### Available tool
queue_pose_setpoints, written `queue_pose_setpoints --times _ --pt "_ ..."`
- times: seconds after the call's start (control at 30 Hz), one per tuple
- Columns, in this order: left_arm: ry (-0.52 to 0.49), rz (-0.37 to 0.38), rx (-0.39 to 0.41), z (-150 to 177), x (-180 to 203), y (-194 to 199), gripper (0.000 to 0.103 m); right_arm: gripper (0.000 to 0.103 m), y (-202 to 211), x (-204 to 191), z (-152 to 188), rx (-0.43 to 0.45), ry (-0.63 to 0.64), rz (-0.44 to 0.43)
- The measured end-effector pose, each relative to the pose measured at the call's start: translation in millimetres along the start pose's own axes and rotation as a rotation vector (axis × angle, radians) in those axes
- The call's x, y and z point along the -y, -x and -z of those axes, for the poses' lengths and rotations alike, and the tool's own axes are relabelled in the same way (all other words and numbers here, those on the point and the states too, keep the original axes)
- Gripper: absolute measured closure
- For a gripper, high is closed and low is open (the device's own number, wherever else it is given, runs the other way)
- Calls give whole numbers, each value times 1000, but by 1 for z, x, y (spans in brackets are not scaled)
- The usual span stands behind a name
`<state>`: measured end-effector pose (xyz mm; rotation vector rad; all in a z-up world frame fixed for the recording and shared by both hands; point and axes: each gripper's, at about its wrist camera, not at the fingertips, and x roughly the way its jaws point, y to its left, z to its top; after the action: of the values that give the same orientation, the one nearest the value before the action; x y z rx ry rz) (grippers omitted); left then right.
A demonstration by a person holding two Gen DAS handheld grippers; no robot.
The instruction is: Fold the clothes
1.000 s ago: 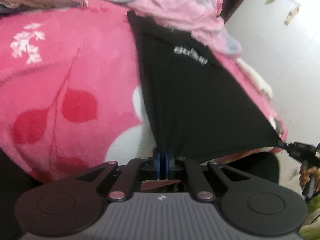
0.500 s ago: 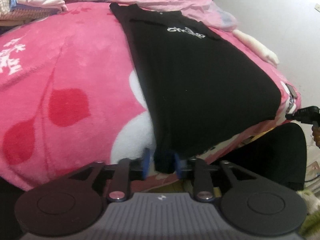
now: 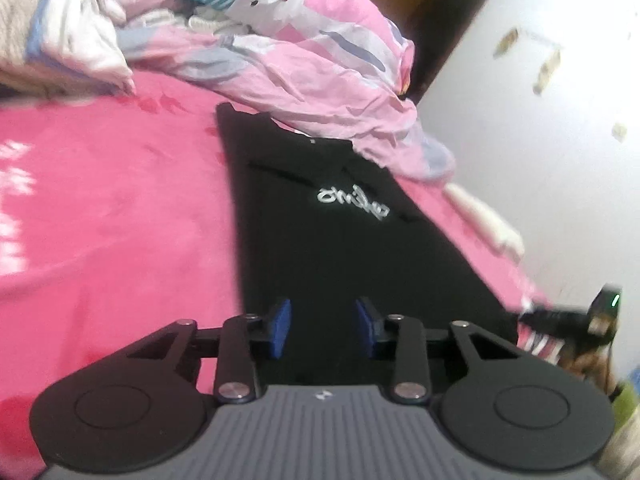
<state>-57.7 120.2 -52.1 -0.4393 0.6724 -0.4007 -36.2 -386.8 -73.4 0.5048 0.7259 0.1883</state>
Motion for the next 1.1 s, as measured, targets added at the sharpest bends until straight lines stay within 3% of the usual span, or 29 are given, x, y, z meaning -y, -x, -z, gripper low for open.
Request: queue_pose_setpoints --times 0.1,0.2,0.3,0.33,0.4,0.5,0.57,0.63,0.7,0.87,0.93,1.1 --pt "42 -24 10 -12 -12 -32 74 99 -12 9 1 -9 -68 0" --pt "37 -212 21 -23 -30 -45 76 100 -10 13 3 3 -94 -3" --pt "119 -223 25 -36 -50 -42 76 101 -8 17 5 2 -102 1" --pt "108 -222 16 -40 -49 -47 75 101 -8 18 5 3 -107 -2" --pt "84 -218 -2 -47 -45 -57 62 101 -10 21 4 3 -118 -8" --pt "48 -212 -29 -57 -40 -72 58 101 -13 26 5 11 -153 -19" --pt "25 -208 -47 -64 -36 -81 61 101 -13 29 6 19 -171 -27" --pt "0 -238 -60 -67 -36 -96 72 101 -13 30 7 26 -183 -33" --pt "-29 -281 -54 -67 -36 -105 99 101 -14 31 8 33 -191 -37" --pt "-19 -347 6 -70 -44 -97 100 102 -15 30 12 48 -167 -35" --pt "-2 -338 -2 -69 -54 -98 100 102 -15 31 13 54 -156 -36" --pt "-88 -337 10 -63 -51 -99 95 103 -16 33 13 61 -168 -46"
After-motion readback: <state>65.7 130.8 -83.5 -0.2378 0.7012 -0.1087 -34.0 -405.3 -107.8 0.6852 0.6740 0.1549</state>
